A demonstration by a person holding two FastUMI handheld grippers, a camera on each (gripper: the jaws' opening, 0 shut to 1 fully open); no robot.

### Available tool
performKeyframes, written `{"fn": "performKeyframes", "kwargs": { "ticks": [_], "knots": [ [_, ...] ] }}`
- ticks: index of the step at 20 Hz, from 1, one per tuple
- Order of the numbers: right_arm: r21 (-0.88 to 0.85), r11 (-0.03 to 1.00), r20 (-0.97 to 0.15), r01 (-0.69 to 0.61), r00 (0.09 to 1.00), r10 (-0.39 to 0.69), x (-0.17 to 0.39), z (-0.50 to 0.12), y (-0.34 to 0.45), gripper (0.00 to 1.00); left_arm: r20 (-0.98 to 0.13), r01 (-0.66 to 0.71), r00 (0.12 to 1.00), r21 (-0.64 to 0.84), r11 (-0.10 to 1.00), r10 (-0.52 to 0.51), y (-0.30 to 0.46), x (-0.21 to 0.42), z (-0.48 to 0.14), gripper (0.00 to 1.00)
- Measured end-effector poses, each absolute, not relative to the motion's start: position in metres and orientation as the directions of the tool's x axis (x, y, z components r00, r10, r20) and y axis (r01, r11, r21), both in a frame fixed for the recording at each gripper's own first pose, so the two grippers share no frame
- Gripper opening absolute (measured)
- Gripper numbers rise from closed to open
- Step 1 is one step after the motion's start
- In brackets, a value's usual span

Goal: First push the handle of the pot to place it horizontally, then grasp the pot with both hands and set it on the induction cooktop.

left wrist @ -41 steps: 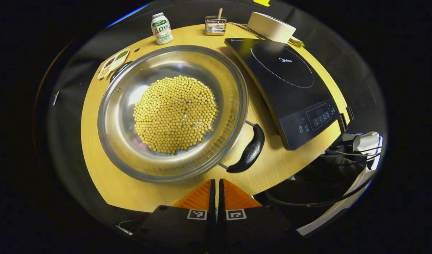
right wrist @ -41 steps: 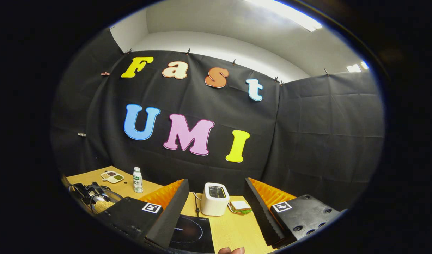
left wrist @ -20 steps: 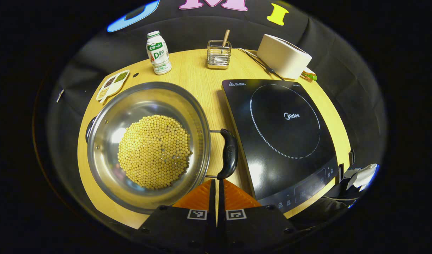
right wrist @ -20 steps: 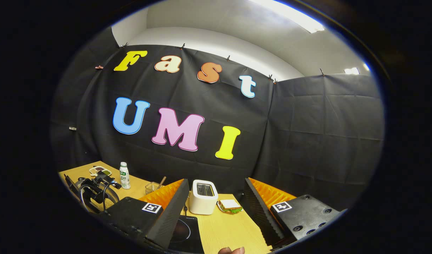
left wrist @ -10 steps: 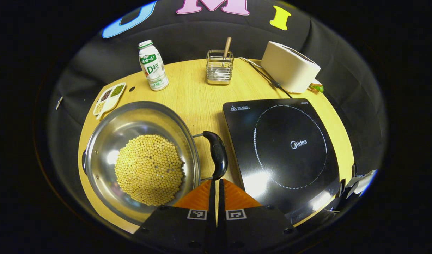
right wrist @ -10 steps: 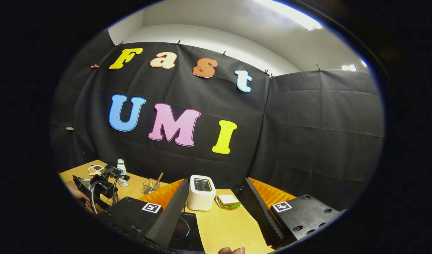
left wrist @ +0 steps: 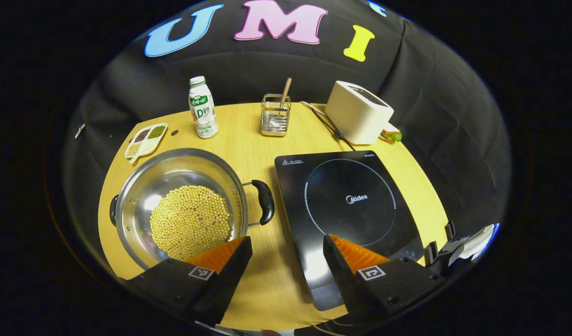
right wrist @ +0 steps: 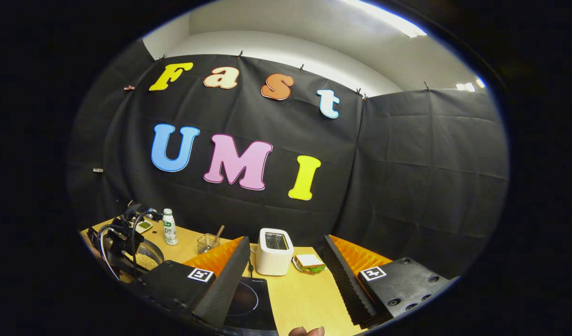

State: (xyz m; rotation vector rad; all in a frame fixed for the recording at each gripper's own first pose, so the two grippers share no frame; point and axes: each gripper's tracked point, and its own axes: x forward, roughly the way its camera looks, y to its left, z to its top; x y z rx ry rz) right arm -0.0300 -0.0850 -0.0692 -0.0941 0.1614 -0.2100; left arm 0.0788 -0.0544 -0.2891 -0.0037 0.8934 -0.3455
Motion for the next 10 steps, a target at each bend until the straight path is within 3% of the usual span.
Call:
{"fn": "performKeyframes", "kwargs": {
  "ticks": [5, 10],
  "knots": [
    [-0.087, 0.989, -0.203, 0.12, 0.97, -0.135, -0.025, -0.084, -0.058, 0.98, -0.681, 0.254, 0.66, -0.196, 0.947, -0.318, -0.033, 0.068, -0.243, 0.96],
    [-0.033, 0.999, -0.272, -0.004, 0.962, -0.005, -0.014, -0.103, -0.011, 0.98, -0.632, 0.17, 0.735, -0.176, 0.97, -0.244, 0.032, 0.068, -0.215, 0.95]
  ]
}}
